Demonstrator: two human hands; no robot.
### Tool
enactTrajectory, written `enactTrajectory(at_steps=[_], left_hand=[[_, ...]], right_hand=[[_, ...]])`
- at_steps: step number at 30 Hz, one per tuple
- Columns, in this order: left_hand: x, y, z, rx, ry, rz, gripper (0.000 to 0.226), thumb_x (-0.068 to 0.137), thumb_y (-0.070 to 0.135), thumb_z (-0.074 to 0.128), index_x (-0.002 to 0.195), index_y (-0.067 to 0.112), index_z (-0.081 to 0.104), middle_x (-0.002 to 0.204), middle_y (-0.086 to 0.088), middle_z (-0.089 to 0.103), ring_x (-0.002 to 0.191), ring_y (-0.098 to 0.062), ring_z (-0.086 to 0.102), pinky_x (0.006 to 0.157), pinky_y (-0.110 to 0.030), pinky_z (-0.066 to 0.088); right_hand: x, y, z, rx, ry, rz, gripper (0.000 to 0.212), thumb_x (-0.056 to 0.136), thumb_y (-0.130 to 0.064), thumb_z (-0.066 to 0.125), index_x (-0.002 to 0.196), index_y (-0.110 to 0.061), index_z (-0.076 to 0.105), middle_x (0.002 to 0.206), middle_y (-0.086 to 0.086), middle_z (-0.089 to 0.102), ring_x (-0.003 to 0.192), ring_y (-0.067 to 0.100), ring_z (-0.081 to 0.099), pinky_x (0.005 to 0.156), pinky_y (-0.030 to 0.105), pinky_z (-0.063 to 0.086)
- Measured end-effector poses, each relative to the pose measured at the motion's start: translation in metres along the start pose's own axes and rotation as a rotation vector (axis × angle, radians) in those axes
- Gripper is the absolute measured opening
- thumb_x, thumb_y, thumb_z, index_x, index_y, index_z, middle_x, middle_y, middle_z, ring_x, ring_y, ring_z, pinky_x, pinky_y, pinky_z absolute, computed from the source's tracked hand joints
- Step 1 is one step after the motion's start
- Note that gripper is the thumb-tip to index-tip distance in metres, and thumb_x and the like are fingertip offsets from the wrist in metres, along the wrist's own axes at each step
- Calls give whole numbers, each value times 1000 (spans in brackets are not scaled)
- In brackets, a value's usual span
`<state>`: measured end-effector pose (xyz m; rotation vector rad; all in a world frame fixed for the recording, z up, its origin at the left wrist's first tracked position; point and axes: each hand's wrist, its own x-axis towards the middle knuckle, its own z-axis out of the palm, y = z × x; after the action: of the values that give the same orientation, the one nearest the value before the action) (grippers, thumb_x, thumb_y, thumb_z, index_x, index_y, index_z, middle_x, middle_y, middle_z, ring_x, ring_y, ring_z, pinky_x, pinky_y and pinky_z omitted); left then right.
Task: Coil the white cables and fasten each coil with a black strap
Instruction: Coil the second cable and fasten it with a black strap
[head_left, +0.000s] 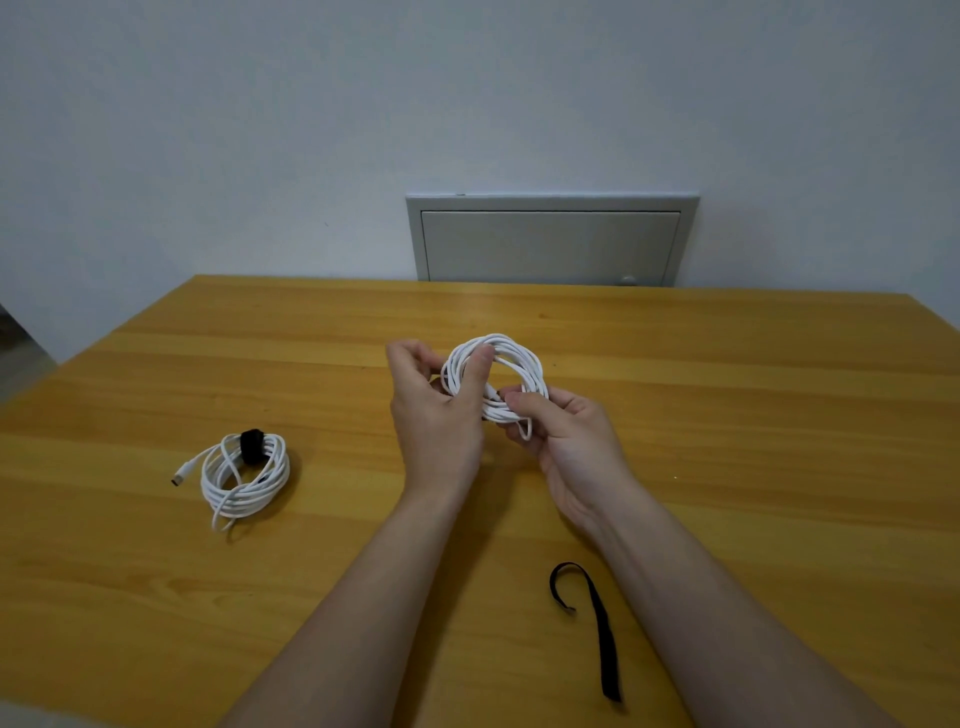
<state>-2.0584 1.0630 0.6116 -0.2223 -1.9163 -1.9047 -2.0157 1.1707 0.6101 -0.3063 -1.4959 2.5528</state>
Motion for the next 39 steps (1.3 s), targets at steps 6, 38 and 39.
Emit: enactTrajectory(at_steps=[6,38,39], left_hand=[[7,-3,-6,72,-146,110,35,94,27,75,73,14,50,64,0,51,57,-19,49,56,-37,42],[6,-8,-7,282,-332,158,12,84,34,83,80,26,74,84,10,73,73,-13,68,61,-20,45],[6,-9,-7,259,-329,120,12,85,34,82,79,26,74,81,9,73,71,-17,69,60,-25,47]], right_hand=[[4,-3,-5,-21,122,-61,5,89,-4,74,89,-5,78,83,7,74,74,14,66,68,24,52],[13,-3,-20,-255,98,-188,18,93,-15,71,78,-17,81,78,4,73,75,15,60,68,27,49],[13,-3,-20,-258,91,-192,17,93,-15,70,80,-16,81,78,5,73,75,15,60,68,27,50]])
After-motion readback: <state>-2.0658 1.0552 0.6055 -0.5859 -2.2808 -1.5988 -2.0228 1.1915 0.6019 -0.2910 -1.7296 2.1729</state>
